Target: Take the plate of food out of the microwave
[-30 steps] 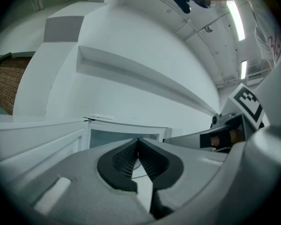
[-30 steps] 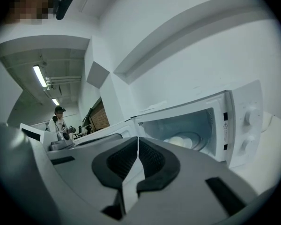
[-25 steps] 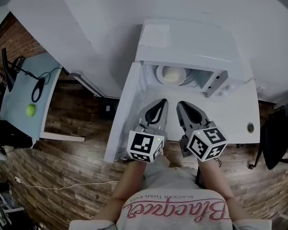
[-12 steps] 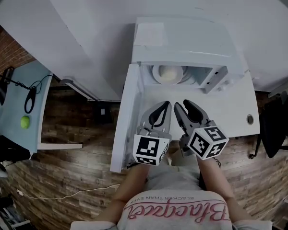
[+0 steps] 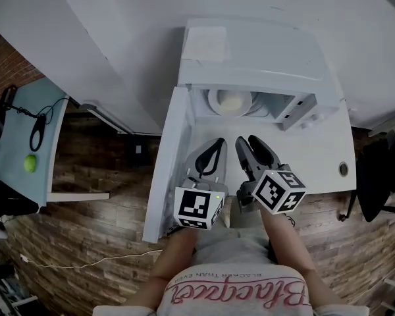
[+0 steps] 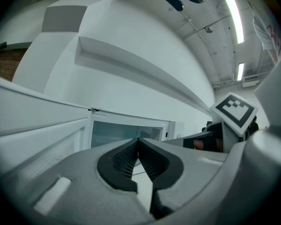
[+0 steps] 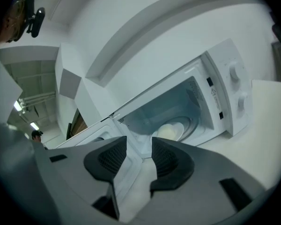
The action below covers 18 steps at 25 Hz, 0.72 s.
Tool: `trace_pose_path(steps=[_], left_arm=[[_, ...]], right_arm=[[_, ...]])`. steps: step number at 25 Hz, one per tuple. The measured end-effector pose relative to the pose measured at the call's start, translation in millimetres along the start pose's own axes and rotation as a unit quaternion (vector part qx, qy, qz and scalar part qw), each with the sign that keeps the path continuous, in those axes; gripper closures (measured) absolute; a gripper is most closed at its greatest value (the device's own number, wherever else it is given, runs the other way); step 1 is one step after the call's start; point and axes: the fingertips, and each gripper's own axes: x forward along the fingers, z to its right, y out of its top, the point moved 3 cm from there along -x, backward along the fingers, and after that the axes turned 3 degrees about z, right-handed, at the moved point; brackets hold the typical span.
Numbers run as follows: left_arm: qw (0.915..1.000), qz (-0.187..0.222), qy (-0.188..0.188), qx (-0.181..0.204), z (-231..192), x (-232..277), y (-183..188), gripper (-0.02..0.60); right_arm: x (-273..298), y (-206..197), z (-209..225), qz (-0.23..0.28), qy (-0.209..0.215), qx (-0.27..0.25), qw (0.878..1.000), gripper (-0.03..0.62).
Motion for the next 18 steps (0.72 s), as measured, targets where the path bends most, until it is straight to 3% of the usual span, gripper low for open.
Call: trace_pose_path(steps=[5, 18], left_arm=[[1.0, 0.002, 0.0, 0.002, -3, 3, -1, 0.574], [0.9998, -0.008, 0.015, 0.006, -14, 15, -12, 0.575]], right_arm=[[26, -17, 24, -0.01, -0.015, 0.082, 0.996, 0.426], [88, -43, 68, -0.06, -0.069, 0.128, 0.987, 0.406]])
